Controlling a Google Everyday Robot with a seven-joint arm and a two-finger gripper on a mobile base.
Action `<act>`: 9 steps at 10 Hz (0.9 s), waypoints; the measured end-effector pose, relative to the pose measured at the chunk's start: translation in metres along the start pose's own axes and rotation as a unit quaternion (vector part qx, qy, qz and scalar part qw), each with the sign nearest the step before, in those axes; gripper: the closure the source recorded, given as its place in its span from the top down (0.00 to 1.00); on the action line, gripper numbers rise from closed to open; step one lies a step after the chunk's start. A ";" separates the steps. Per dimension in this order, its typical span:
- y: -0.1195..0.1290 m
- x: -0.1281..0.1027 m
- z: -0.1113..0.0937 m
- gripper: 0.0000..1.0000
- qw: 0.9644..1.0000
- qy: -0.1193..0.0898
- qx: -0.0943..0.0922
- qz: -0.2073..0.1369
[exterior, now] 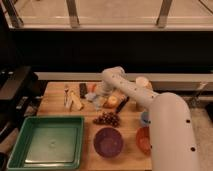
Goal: Place towel in table surface
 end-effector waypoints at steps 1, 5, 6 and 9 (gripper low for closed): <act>-0.001 -0.001 0.000 0.26 1.000 -0.001 0.001 0.000; 0.016 -0.012 0.004 0.00 0.999 -0.022 -0.009 -0.022; 0.022 -0.015 0.004 0.00 0.999 -0.026 -0.010 -0.026; 0.022 -0.030 -0.032 0.00 0.998 -0.044 0.018 -0.044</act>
